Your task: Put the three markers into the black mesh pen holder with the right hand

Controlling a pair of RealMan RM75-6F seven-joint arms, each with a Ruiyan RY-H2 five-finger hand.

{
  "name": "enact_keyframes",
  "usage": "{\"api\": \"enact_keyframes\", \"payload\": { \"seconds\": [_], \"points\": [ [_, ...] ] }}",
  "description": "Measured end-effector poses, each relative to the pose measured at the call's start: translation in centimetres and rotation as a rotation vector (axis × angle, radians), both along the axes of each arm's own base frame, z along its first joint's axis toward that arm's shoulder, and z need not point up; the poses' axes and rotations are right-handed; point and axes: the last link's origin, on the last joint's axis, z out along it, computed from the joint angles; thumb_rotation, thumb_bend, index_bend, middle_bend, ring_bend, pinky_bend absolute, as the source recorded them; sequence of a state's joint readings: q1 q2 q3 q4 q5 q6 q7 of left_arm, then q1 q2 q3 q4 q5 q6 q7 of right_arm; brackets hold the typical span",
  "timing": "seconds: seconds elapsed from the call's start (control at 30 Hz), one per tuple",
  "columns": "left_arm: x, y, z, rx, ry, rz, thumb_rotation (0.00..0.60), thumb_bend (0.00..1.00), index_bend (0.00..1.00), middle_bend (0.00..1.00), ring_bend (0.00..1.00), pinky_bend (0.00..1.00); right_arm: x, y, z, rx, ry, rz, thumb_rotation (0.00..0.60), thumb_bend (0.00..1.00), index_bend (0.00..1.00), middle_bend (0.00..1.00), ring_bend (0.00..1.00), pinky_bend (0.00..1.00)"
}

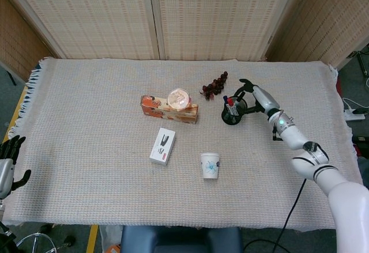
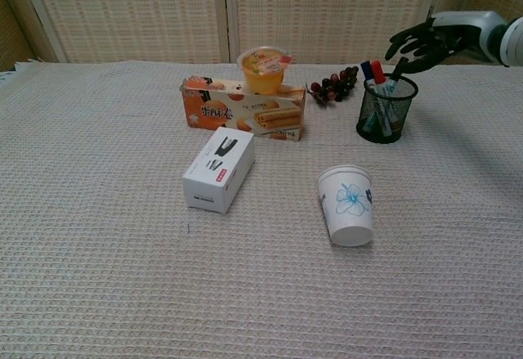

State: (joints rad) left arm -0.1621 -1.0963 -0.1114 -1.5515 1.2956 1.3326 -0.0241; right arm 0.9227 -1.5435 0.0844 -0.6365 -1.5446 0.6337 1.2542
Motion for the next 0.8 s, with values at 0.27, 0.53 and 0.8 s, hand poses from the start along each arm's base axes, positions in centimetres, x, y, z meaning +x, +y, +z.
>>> {"api": "enact_keyframes", "payload": {
  "seconds": [0.27, 0.53, 0.8],
  "points": [
    [0.1, -0.1, 0.0, 0.001, 0.001, -0.009, 0.6, 0.32, 0.02, 0.0, 0.0, 0.06, 1.1, 0.8, 2.7, -0.041, -0.006, 0.102, 0.6, 0.3, 0.17, 0.03, 0.02, 0.0],
    [0.3, 0.0, -0.2, -0.004, 0.009, -0.013, 0.6, 0.32, 0.02, 0.0, 0.0, 0.06, 3.4, 4.9, 4.6, -0.179, 0.073, 0.336, 0.6, 0.26, 0.12, 0.03, 0.01, 0.0],
    [0.6, -0.1, -0.4, -0.011, 0.011, -0.025, 0.6, 0.32, 0.02, 0.0, 0.0, 0.06, 5.2, 13.3, 2.9, -0.392, 0.465, 0.527, 0.6, 0.26, 0.1, 0.03, 0.02, 0.0]
  ]
}}
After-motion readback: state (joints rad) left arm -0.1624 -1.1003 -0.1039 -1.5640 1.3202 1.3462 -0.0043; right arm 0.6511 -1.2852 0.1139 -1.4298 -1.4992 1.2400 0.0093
